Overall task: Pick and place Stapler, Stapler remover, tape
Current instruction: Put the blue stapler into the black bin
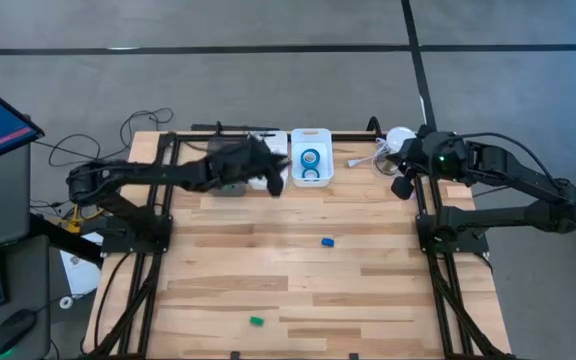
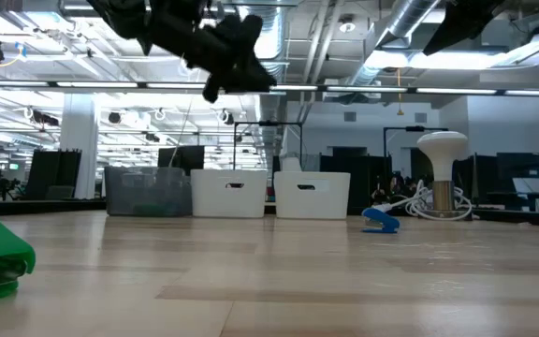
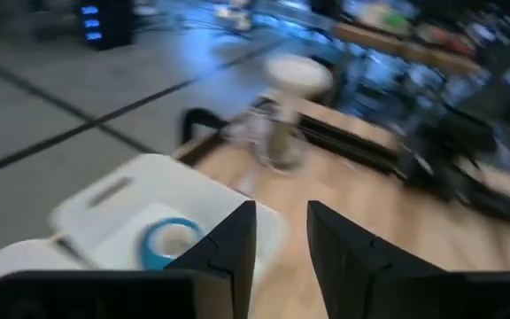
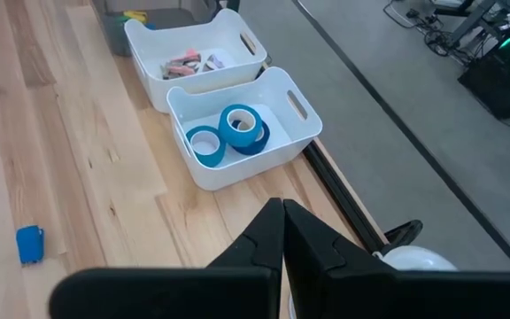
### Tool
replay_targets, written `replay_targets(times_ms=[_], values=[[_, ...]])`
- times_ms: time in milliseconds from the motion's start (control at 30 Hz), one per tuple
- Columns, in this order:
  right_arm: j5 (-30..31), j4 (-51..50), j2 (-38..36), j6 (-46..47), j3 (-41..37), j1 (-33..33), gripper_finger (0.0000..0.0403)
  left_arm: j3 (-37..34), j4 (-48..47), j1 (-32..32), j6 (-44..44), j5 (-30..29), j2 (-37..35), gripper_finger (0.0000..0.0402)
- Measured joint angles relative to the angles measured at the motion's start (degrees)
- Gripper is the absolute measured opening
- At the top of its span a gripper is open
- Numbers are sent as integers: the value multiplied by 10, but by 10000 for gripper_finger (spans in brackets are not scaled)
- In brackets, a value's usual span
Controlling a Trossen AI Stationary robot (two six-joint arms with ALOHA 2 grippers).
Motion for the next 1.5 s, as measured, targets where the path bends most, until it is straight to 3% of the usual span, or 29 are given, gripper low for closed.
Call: replay_targets(times_ms=[167,333,500,733,1033,1400,1500], values=[[0,0,-3,1,0,0,1,1,1,-75,48,1,0,95],[0,1,-2,2,0,0,1,1,57,-129,24,0,1,95],[0,7,-2,2,0,0,1,9,126,-152,19,-8,15,95],[0,8,-2,2,0,0,1,83,112,-163,48,-4,66,84],[0,2,-2,2,0,1,1,206,-91,-169,81,35,158,57],[-1,-8,-2,2,0,1,1,214,-268,-178,79,43,164,40],[-25,-9,-1,4,0,1,1,214,-280,-189,79,44,164,38]])
